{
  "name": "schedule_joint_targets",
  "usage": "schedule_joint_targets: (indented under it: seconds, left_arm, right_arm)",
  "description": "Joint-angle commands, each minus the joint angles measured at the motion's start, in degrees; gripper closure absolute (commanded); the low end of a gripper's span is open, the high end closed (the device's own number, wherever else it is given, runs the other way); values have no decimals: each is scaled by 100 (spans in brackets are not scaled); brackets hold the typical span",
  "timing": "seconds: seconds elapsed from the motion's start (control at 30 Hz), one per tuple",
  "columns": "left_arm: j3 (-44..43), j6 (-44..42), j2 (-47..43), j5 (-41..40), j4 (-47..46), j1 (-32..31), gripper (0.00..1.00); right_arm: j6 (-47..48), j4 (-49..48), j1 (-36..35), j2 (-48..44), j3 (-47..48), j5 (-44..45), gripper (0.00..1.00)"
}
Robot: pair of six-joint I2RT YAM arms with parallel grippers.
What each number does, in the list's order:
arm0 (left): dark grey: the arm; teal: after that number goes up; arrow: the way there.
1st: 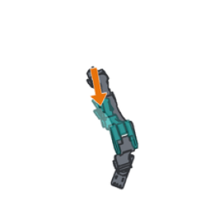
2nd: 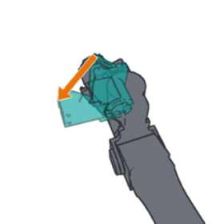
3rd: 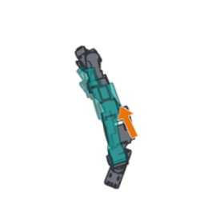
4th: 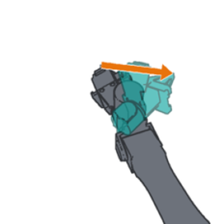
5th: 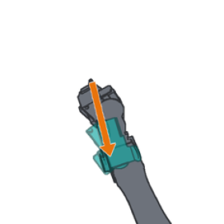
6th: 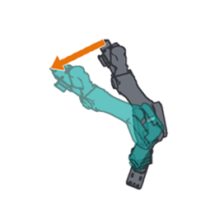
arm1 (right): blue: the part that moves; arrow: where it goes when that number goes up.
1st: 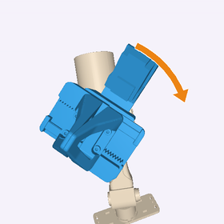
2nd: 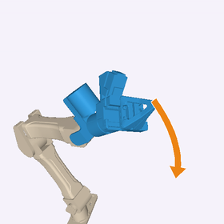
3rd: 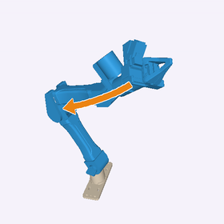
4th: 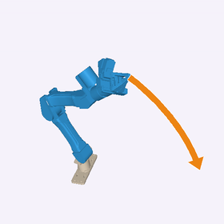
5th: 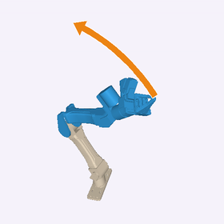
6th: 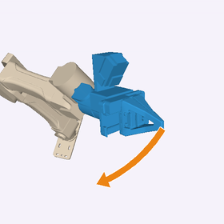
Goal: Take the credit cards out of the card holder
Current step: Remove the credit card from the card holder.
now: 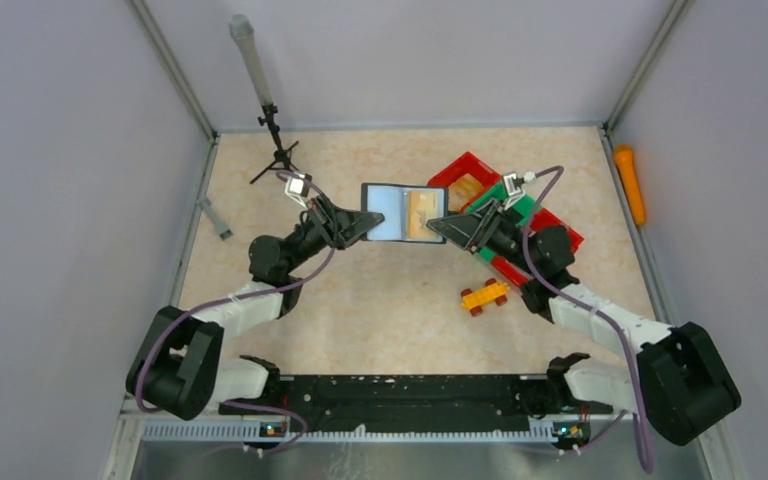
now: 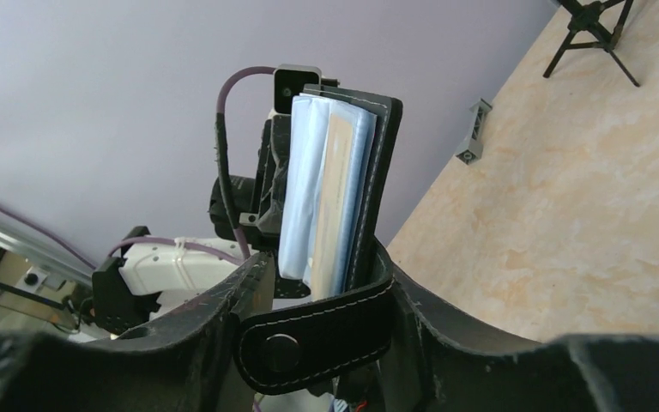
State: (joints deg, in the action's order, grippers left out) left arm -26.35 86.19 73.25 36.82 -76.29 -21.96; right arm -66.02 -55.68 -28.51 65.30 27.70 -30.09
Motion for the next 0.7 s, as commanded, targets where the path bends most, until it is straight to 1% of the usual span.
schedule_joint_targets:
  seconds: [0.0,0.07,0.13,0.3,0.4,0.47,0.63,0.67]
  left_arm:
    - [-38,-168,-212,-22,-187,-13,100]
    - [-37,-182,-225,-30,-159,-19,100]
    - [-51,-184,-232,-21,-154,-18,100]
    - [-37,-235,-289,-32,-83,-19,100]
    - [-36,-244,-304,-54,-53,-19,100]
    - [-43,-237,-306,-47,-52,-19,100]
    - [-55,-229,-288,-28,-52,-18,100]
    - [-55,-226,-287,-19,-59,-13,100]
  right_arm:
    - [196,-16,-50,-240,-89,137,56]
    - [187,-11,-50,-270,-126,172,59]
    - [205,15,-49,-314,-154,207,59]
    - [347,279,-50,-523,-191,319,55]
    - [428,508,-20,-727,-256,449,55]
    - [465,559,-8,-855,-328,537,58]
    - [463,595,4,-909,-327,514,73]
    - [451,587,4,-920,-329,513,74]
